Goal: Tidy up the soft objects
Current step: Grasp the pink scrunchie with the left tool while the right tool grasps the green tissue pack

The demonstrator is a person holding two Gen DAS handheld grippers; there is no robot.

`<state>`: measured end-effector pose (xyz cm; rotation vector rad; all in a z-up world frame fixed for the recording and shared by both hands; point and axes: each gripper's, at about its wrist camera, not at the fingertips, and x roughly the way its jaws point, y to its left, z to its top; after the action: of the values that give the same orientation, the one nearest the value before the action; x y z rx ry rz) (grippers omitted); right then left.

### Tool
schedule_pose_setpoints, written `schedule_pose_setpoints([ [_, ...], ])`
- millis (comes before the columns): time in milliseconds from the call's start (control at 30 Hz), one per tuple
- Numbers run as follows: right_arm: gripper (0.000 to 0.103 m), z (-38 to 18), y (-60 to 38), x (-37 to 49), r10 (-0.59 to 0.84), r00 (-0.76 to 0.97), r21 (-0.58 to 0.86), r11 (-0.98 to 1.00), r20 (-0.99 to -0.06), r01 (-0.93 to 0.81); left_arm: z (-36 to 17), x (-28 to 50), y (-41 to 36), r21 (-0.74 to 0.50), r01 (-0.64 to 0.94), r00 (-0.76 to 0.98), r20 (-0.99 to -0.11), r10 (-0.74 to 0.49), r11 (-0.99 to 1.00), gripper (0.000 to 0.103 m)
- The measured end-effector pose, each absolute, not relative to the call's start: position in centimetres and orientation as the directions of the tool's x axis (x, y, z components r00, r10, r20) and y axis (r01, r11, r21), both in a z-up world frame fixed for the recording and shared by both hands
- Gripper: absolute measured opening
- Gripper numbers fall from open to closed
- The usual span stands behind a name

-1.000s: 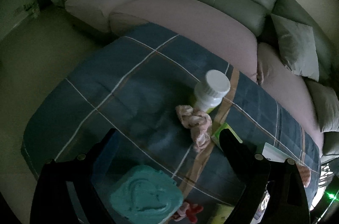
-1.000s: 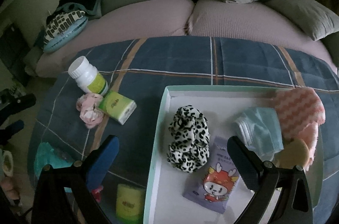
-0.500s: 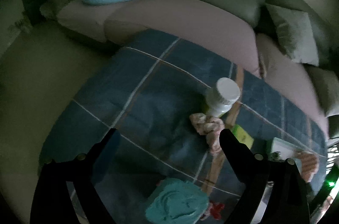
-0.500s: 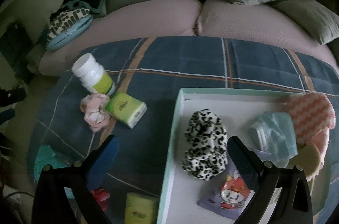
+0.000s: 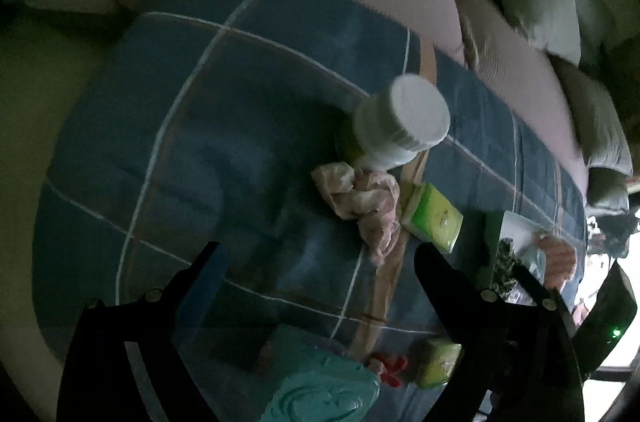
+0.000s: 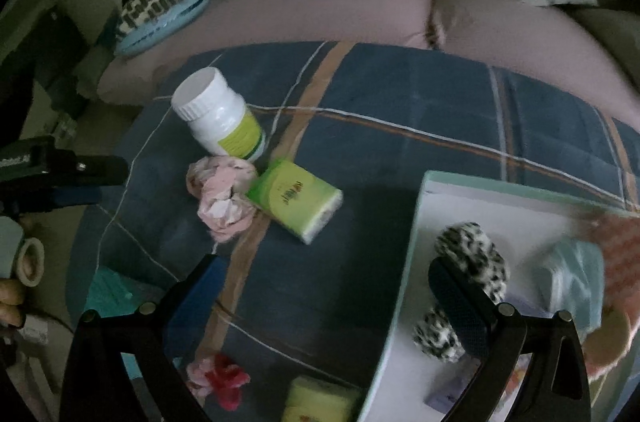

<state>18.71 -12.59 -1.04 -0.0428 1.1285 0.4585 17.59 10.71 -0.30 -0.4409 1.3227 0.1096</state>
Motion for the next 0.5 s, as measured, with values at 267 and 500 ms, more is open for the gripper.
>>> schedule_pose_setpoints([
  [267,0.103,-2.5,-9.9,21.4,0.28,0.291,0.139,0.895,-0.915,-0.424,-1.9,20.9,10.2,-0.178,-0.34,0.156,-0.979,-0.131,0.923,0.095],
  [500,0.097,-4.6,-7.5,22.9,0.241,0.233,0.106,0.874,-0.942,-0.475,-4.0,23.5,9.4,-0.185,-0.308,0.097,-0.982,-0.162,0.933,0.095],
])
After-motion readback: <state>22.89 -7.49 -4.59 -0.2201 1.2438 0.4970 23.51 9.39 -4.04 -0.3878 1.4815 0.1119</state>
